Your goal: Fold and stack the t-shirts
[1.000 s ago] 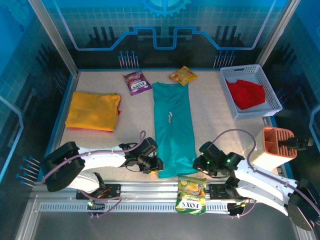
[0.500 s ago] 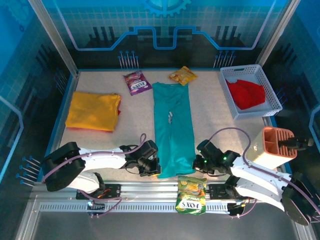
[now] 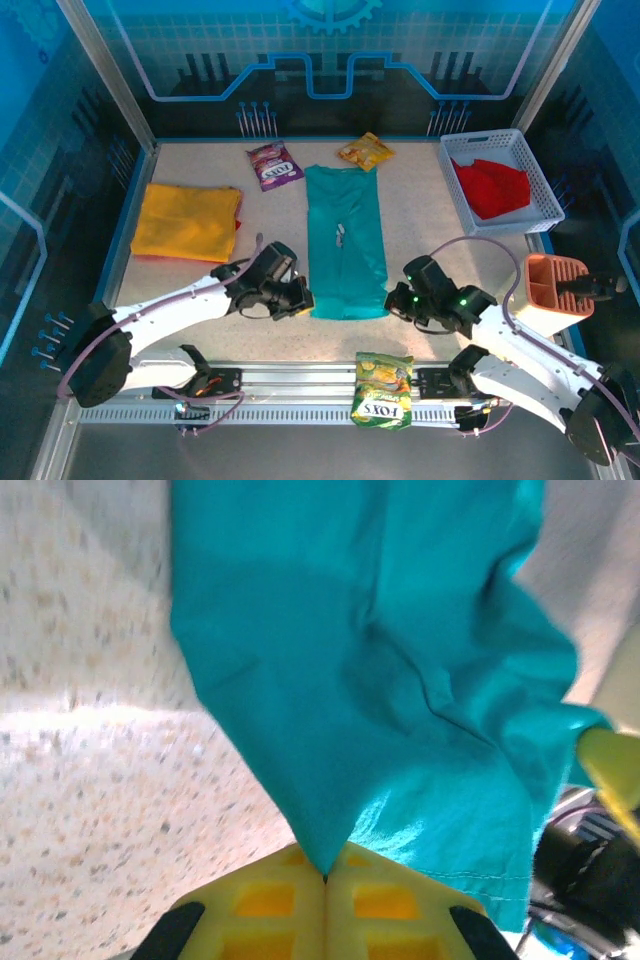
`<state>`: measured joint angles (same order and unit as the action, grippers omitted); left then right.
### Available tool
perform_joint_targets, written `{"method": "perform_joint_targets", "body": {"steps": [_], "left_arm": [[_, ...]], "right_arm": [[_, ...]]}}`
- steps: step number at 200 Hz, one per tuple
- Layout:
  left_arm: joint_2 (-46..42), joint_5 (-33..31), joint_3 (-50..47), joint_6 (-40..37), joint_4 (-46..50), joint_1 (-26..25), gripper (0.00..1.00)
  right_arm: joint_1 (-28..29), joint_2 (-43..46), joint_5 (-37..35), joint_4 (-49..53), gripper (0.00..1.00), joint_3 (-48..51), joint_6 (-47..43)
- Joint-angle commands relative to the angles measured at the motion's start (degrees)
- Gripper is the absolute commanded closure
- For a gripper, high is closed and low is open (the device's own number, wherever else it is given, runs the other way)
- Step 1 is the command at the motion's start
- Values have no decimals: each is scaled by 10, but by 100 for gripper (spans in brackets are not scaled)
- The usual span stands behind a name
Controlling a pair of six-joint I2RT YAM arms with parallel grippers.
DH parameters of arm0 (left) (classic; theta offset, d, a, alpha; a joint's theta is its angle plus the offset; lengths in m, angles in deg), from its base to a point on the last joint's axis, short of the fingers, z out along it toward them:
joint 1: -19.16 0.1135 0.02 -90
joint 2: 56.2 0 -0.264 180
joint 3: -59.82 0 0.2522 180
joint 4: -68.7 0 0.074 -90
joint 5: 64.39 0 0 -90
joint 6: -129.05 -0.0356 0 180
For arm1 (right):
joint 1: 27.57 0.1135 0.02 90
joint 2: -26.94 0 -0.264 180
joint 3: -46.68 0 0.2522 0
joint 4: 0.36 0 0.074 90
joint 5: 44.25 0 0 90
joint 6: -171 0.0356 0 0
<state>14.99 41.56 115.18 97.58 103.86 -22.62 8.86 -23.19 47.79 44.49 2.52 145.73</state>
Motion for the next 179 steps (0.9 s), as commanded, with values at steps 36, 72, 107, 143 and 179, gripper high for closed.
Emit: {"method": "perform_joint_targets", "body": {"steps": [36,72,107,143,179], "left_arm": [[86,15,141,-119,60,73,100],[145,10,217,-164,81,115,100],[194,24,249,-180,62,148,100],[246,41,287,-191,50,170,100],[288,51,324,-206,38,180,100]], "right_arm": [[-77,-114,54,-90,100,-98,-72],[-122,-202,84,-91,100,-183,-118],[-155,-277,107,-85,100,-257,-147],[-176,-345,127,-78,100,-315,-166],[-194,-393,138,-75,100,-350,-179]]}}
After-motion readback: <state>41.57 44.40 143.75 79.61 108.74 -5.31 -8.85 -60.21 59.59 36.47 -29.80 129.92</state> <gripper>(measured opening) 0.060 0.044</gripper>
